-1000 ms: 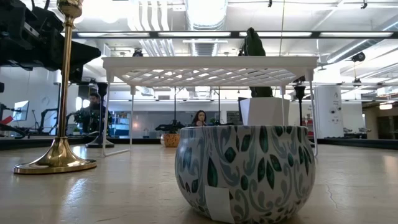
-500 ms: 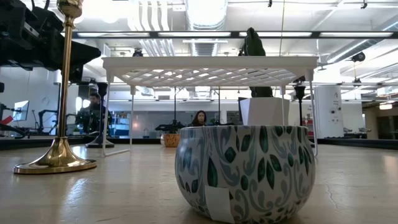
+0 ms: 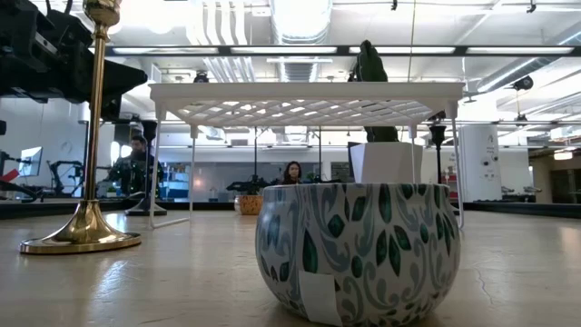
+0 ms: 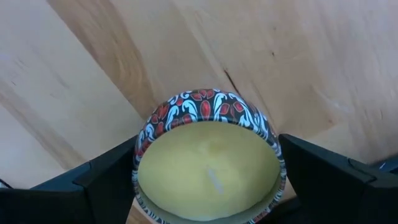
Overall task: Pick & Place candle stick holders
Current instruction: Put the red scented candle on the shelf
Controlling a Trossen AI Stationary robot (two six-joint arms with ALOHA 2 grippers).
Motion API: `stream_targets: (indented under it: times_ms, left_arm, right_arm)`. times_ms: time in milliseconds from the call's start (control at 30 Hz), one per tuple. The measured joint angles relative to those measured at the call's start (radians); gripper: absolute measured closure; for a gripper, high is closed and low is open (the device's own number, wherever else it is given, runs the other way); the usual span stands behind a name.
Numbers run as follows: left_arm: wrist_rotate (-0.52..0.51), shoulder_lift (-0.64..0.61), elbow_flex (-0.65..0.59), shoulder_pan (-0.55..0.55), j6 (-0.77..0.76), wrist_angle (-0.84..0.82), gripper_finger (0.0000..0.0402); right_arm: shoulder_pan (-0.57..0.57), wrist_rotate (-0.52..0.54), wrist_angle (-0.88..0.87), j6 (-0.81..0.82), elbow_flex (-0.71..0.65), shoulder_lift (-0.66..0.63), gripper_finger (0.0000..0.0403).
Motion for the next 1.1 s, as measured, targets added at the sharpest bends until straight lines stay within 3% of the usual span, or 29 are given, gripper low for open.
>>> stream_targets:
  times_ms: [200, 567, 1100]
  left_arm:
    - [0.000, 0.000, 0.000, 0.000, 0.000, 0.000, 0.0365]
    - [0.000, 0.000, 0.000, 0.000, 0.000, 0.000, 0.0365]
    - [0.000, 0.000, 0.000, 0.000, 0.000, 0.000, 0.0365]
  right_arm:
    - [0.000, -0.003, 0.003, -0.004, -0.003, -0.001, 0.0055]
    - [-0.001, -0.048, 0.002, -0.025, -0.003, -0.001, 0.0113]
    - [-0.005, -0.056, -0.045, 0.081, 0.031, -0.051, 0.0113]
